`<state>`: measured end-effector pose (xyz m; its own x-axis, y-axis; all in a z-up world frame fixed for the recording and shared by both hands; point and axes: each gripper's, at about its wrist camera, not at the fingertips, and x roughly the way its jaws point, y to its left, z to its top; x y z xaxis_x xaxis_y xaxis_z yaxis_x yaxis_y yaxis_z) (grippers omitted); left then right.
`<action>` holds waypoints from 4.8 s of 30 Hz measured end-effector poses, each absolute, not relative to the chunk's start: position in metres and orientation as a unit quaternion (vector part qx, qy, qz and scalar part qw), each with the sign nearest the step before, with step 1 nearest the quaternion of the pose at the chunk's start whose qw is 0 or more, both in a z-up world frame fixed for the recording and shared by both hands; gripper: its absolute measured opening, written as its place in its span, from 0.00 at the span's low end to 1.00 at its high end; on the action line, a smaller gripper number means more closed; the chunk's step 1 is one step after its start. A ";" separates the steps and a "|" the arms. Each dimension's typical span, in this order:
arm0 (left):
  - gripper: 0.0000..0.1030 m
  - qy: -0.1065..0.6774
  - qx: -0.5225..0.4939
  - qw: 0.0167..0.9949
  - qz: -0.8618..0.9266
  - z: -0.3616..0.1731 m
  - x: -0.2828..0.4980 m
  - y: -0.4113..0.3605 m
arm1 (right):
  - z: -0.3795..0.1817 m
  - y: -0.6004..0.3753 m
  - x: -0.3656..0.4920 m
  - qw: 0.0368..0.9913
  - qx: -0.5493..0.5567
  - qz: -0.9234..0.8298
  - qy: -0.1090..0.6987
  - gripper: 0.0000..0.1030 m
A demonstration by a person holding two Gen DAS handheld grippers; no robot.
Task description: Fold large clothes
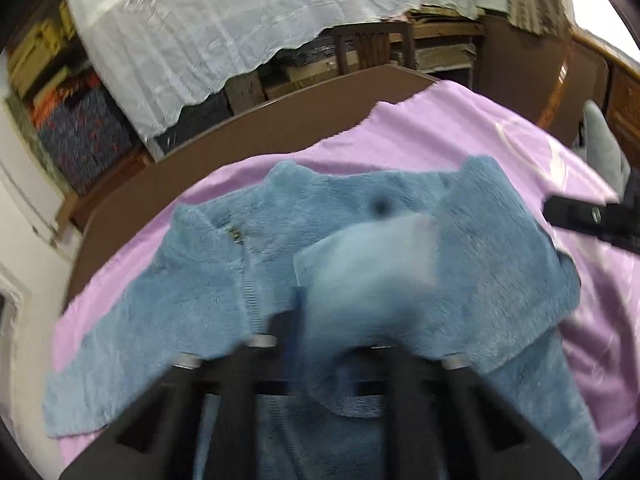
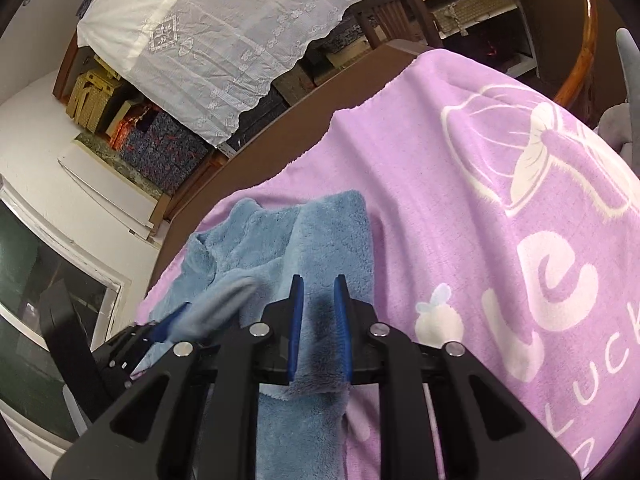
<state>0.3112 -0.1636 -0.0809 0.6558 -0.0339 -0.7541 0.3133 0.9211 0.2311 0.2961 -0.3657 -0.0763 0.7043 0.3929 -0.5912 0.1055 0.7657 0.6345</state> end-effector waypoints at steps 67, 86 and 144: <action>0.15 0.421 -0.298 0.831 0.208 -0.083 0.255 0.291 | -0.091 -0.323 0.304 0.855 0.258 0.101 0.438 0.19; 0.10 0.370 -0.026 0.907 0.199 0.020 0.275 0.138 | -0.083 -0.329 0.301 0.850 0.284 0.100 0.433 0.21; 0.84 0.441 0.052 0.885 0.137 -0.101 0.314 0.105 | -0.018 -0.048 0.281 0.903 -0.179 0.197 0.336 0.48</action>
<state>0.3139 0.1053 -0.1012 0.5727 0.2889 -0.7672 -0.1973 0.9569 0.2131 0.2814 -0.0481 -0.0176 0.6965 0.2348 -0.6781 -0.4754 0.8588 -0.1910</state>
